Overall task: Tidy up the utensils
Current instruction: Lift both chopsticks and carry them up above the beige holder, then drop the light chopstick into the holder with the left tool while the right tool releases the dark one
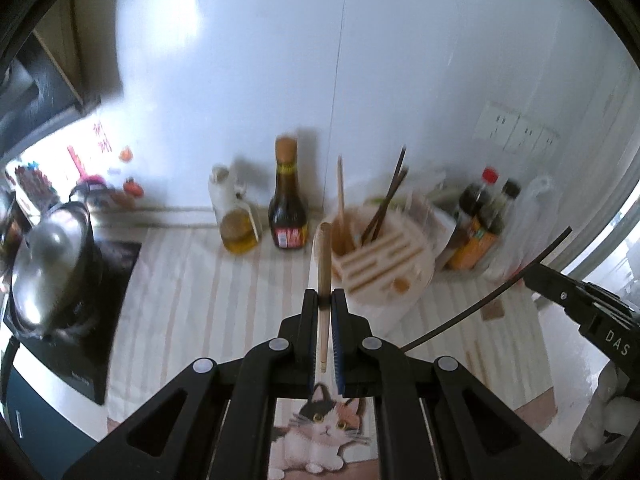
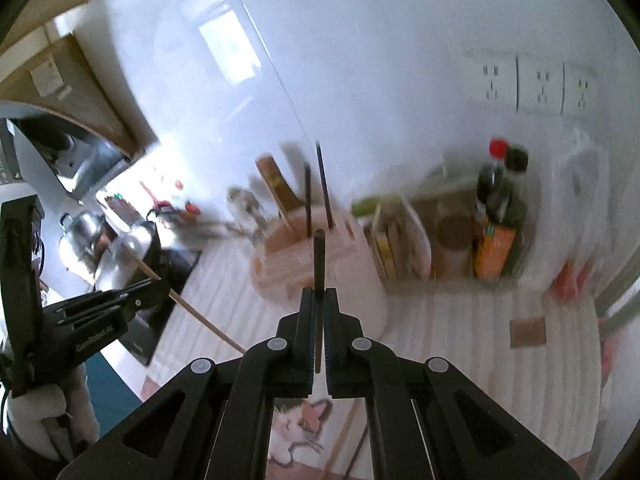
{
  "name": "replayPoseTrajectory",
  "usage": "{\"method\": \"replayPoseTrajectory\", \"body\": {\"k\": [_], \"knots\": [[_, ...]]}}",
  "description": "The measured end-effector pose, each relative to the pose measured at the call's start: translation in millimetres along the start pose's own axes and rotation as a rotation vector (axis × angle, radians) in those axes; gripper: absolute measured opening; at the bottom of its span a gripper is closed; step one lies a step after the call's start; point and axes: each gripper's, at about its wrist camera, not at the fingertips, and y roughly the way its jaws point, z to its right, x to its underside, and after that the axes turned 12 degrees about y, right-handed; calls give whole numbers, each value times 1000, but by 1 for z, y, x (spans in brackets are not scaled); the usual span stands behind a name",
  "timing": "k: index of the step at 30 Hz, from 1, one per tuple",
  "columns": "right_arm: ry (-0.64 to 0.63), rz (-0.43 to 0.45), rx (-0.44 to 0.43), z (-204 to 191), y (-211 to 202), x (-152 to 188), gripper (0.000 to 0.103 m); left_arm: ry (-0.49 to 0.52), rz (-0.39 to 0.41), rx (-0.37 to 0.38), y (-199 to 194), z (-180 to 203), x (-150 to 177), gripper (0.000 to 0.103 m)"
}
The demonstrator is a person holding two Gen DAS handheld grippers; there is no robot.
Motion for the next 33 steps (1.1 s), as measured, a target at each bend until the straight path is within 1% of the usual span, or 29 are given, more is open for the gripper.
{"method": "replayPoseTrajectory", "body": {"k": [8, 11, 15, 19, 24, 30, 33], "knots": [[-66, 66, -33, -39, -37, -57, 4, -6, 103, 17, -33, -15, -57, 4], [-83, 90, -29, -50, -44, -79, 4, 2, 144, 8, -41, -19, -82, 4], [-93, 107, -23, -60, -44, -106, 3, 24, 170, -10, -40, -22, -107, 4], [-103, 115, -9, -67, -34, -125, 3, 40, 154, -15, -23, -25, -123, 4], [-93, 112, 17, -70, -4, -141, 3, 33, 93, 9, 13, -24, -129, 4], [-85, 89, 48, -70, 33, -143, 3, 15, 24, 60, 49, -23, -123, 4], [-83, 58, 65, -66, 51, -142, 3, 11, 0, 83, 60, -23, -120, 4]]}}
